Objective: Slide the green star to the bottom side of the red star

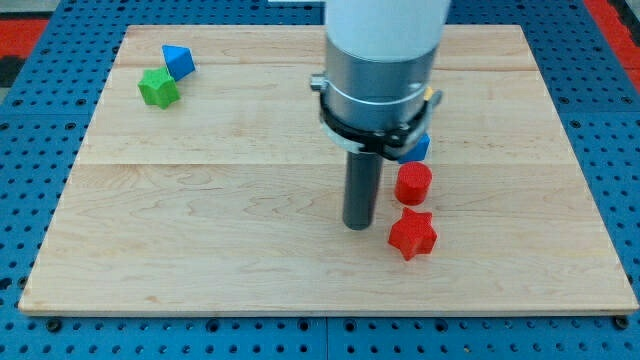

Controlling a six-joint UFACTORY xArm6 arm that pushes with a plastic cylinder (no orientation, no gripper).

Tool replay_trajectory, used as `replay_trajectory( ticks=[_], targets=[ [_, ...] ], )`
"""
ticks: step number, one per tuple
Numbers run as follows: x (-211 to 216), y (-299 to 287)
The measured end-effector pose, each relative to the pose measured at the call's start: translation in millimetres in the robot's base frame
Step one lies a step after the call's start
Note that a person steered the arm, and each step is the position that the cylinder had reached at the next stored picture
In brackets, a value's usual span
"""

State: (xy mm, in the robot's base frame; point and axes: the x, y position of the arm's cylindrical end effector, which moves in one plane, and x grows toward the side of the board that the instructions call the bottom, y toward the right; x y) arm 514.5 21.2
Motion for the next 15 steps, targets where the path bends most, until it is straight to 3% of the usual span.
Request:
replay_trajectory(
  ticks=[1,2,5,7,9,11,13,14,15],
  targets=[
    [-55,-113],
    [-83,-172],
    [-228,-189],
    [-286,-210],
    [-274,-233],
    [-213,-223],
    [-156,-169],
    [-190,-182],
    [-195,-239]
  ],
)
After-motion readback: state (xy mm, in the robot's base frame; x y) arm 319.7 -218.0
